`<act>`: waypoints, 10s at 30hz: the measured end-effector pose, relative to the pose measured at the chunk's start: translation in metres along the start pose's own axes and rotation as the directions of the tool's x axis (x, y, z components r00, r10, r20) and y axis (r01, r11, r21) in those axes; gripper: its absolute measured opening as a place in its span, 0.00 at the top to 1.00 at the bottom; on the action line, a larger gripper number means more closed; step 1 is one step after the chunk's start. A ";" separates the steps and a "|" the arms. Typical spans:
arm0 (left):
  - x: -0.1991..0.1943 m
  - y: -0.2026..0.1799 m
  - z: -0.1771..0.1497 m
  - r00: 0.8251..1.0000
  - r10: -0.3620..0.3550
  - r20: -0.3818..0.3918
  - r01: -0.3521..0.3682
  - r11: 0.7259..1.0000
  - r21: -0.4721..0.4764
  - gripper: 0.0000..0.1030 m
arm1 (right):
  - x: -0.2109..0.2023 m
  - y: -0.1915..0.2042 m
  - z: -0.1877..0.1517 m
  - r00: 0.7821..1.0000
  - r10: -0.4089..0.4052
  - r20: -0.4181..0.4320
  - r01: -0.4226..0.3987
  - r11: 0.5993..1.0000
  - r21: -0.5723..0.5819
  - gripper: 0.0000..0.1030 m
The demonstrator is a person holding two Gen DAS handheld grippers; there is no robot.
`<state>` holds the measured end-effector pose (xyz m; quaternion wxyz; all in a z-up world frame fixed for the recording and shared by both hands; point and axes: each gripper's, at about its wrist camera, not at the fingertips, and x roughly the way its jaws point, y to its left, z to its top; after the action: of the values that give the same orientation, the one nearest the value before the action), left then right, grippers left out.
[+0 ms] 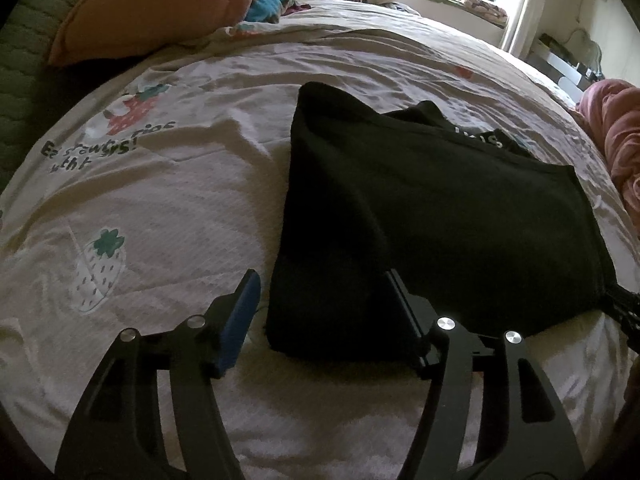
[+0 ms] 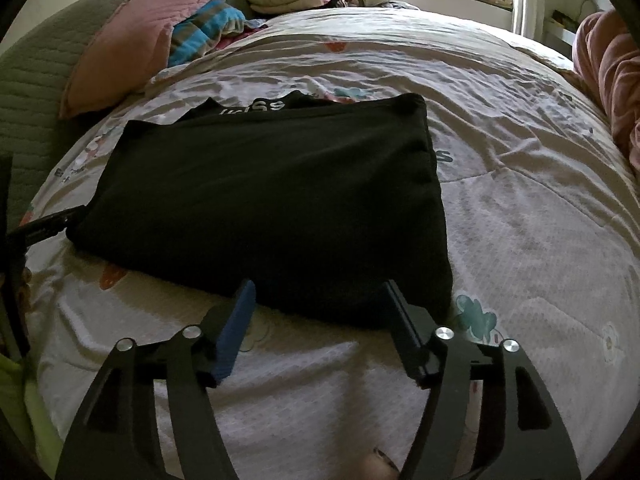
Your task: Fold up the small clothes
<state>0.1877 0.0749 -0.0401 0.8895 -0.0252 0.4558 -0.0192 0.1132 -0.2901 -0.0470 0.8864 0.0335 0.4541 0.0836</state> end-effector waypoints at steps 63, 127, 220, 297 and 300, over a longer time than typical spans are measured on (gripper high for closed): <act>-0.063 0.084 -0.002 0.982 0.102 0.156 -0.065 0.971 -0.229 0.09 | -0.019 0.148 0.027 0.983 0.116 0.145 -0.078 0.966 -0.245 0.04; 0.066 0.054 0.077 0.976 -0.215 -0.023 0.201 0.939 -0.278 0.09 | 0.069 0.241 0.040 0.927 0.068 0.370 0.141 0.848 -0.511 0.80; 0.021 -0.260 0.098 0.948 -0.268 -0.169 0.283 0.957 0.071 0.74 | -0.003 -0.019 -0.003 0.932 0.183 0.311 -0.278 0.914 0.296 0.83; 0.018 -0.189 0.013 0.969 -0.231 -0.086 0.237 0.969 0.067 0.31 | 0.009 -0.097 0.048 0.986 0.095 0.135 -0.126 0.961 0.246 0.36; 0.017 -0.187 0.012 0.970 -0.226 -0.085 0.232 0.971 0.064 0.28 | 0.001 -0.094 0.043 0.987 0.078 0.137 -0.109 0.966 0.236 0.33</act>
<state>0.2054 -0.1125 -0.0351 0.8634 -0.0441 0.4828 -0.1396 0.1596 -0.3819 -0.0359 0.8977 0.1685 0.4016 0.0669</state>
